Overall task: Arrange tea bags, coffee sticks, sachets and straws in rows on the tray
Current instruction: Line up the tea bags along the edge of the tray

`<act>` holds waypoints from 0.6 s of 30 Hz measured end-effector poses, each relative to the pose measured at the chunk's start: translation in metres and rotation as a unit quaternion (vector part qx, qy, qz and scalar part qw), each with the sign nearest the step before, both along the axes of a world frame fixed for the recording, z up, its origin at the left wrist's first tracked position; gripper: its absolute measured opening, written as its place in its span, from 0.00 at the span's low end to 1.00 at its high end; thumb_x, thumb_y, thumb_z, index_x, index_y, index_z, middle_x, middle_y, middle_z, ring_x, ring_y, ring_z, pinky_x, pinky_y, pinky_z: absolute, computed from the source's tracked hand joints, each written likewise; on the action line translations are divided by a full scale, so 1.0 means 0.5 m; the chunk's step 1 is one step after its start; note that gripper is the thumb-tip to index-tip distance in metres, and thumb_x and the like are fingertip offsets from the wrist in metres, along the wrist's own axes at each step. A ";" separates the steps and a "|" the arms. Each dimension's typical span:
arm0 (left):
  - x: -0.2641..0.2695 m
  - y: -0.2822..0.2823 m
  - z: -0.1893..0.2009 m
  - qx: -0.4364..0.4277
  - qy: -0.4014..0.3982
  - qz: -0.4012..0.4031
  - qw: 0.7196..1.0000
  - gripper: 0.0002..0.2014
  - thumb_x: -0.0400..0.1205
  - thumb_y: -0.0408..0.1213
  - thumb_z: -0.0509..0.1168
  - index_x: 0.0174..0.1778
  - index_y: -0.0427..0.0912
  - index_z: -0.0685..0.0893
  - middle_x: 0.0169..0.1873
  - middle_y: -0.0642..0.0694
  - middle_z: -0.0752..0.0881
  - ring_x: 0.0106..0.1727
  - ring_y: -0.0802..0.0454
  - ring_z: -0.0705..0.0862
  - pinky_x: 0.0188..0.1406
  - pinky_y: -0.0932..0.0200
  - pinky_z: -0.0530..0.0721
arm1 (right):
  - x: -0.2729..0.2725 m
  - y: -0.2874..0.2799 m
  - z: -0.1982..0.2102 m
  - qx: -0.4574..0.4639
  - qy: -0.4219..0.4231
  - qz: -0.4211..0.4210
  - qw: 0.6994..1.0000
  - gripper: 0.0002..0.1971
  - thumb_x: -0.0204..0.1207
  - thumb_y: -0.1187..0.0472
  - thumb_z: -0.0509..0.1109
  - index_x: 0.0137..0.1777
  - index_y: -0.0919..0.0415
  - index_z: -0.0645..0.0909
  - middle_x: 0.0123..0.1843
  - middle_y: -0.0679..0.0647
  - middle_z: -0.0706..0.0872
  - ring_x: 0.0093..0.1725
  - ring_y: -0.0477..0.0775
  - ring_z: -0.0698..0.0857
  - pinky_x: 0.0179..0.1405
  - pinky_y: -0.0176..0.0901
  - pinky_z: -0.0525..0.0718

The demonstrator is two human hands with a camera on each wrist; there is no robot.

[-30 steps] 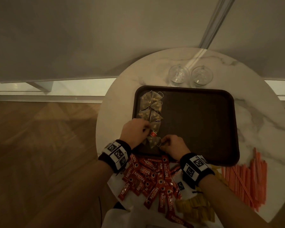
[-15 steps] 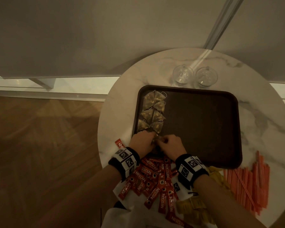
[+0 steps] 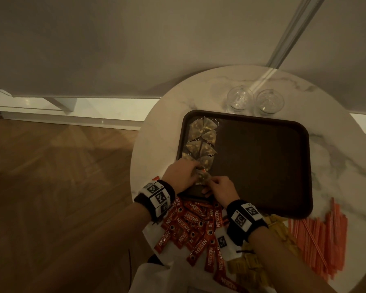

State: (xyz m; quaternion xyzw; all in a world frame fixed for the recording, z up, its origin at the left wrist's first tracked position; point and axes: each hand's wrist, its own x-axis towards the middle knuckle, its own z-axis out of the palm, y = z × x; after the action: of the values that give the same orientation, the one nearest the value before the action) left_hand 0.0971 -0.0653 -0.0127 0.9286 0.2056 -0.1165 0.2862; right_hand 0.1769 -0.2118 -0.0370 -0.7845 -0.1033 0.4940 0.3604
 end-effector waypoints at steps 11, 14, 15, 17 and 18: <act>-0.161 0.069 0.020 -0.080 -0.068 0.252 0.962 0.06 0.82 0.43 0.66 0.46 0.50 0.89 0.31 0.55 0.87 0.30 0.61 0.84 0.36 0.56 0.86 | -0.012 0.000 0.021 -0.027 -0.067 0.053 0.996 0.16 0.83 0.49 0.65 0.50 0.60 0.89 0.44 0.56 0.91 0.45 0.53 0.88 0.46 0.49 0.86; -0.230 0.079 0.004 -0.040 -0.022 0.248 0.968 0.04 0.81 0.44 0.66 0.47 0.54 0.87 0.37 0.57 0.86 0.36 0.59 0.82 0.38 0.58 0.82 | -0.017 -0.014 0.043 -0.021 -0.095 0.053 0.994 0.13 0.83 0.52 0.66 0.50 0.59 0.88 0.47 0.56 0.90 0.45 0.50 0.87 0.40 0.40 0.82; -0.248 0.077 -0.001 -0.029 -0.006 0.237 0.971 0.05 0.80 0.43 0.67 0.49 0.54 0.86 0.39 0.58 0.85 0.39 0.58 0.82 0.39 0.58 0.80 | -0.019 -0.018 0.055 -0.014 -0.119 0.059 0.991 0.12 0.84 0.54 0.65 0.50 0.59 0.87 0.48 0.56 0.89 0.45 0.48 0.86 0.39 0.38 0.81; -0.273 0.069 -0.008 -0.012 0.019 0.215 0.976 0.07 0.79 0.42 0.68 0.51 0.55 0.85 0.42 0.58 0.82 0.42 0.57 0.80 0.39 0.58 0.78 | -0.032 -0.019 0.088 0.018 -0.160 0.070 0.984 0.10 0.84 0.55 0.65 0.50 0.58 0.86 0.48 0.53 0.88 0.45 0.44 0.85 0.37 0.34 0.78; -0.281 0.061 -0.009 -0.008 0.029 0.206 0.978 0.07 0.78 0.41 0.68 0.52 0.55 0.84 0.44 0.58 0.81 0.43 0.57 0.80 0.38 0.59 0.75 | -0.043 -0.018 0.110 0.042 -0.168 0.075 0.982 0.10 0.84 0.55 0.65 0.50 0.58 0.86 0.47 0.51 0.88 0.45 0.42 0.85 0.37 0.32 0.76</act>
State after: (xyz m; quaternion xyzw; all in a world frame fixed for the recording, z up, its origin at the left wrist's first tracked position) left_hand -0.0436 -0.0346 -0.0173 0.8601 0.4000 -0.0831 0.3057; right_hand 0.1554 -0.2211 0.0182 -0.8304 -0.2416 0.3759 0.3329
